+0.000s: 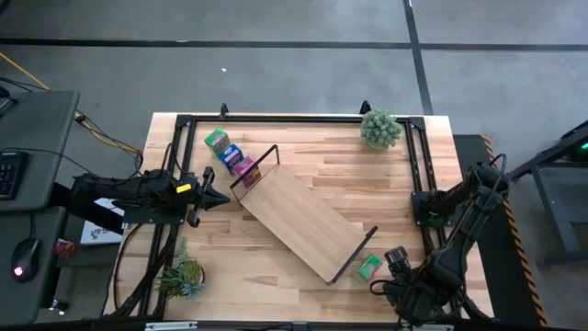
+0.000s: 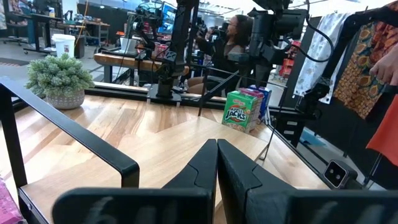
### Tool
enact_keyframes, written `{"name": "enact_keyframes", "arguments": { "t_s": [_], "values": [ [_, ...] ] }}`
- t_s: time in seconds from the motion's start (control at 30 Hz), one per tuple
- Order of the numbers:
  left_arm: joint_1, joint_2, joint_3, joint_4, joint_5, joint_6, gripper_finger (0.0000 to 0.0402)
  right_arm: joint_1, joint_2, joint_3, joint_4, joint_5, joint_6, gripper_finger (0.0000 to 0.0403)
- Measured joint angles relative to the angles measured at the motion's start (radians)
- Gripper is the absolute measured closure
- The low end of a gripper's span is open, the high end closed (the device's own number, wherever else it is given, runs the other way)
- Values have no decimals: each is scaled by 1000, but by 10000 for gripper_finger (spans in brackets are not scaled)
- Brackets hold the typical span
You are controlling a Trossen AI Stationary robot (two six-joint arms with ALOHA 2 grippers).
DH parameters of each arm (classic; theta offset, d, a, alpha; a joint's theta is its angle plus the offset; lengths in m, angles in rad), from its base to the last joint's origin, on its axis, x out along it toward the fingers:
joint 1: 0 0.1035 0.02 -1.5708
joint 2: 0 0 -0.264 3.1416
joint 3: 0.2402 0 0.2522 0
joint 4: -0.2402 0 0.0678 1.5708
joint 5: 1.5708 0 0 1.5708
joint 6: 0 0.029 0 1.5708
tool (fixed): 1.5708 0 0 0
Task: Stack cereal on shelf
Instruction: Put the right violet cereal box on the shelf
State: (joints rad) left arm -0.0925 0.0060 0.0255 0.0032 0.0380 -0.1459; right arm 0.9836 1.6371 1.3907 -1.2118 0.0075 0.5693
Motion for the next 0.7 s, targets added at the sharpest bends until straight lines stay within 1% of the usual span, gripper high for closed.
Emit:
{"name": "enact_keyframes", "arguments": {
  "t_s": [0.43,0.7],
  "values": [
    [0,0,0,-2,0,0,398,0,5,0,12,6,-67,160],
    [0,0,0,-2,0,0,398,0,62,0,23,-19,-106,160]
  ]
}}
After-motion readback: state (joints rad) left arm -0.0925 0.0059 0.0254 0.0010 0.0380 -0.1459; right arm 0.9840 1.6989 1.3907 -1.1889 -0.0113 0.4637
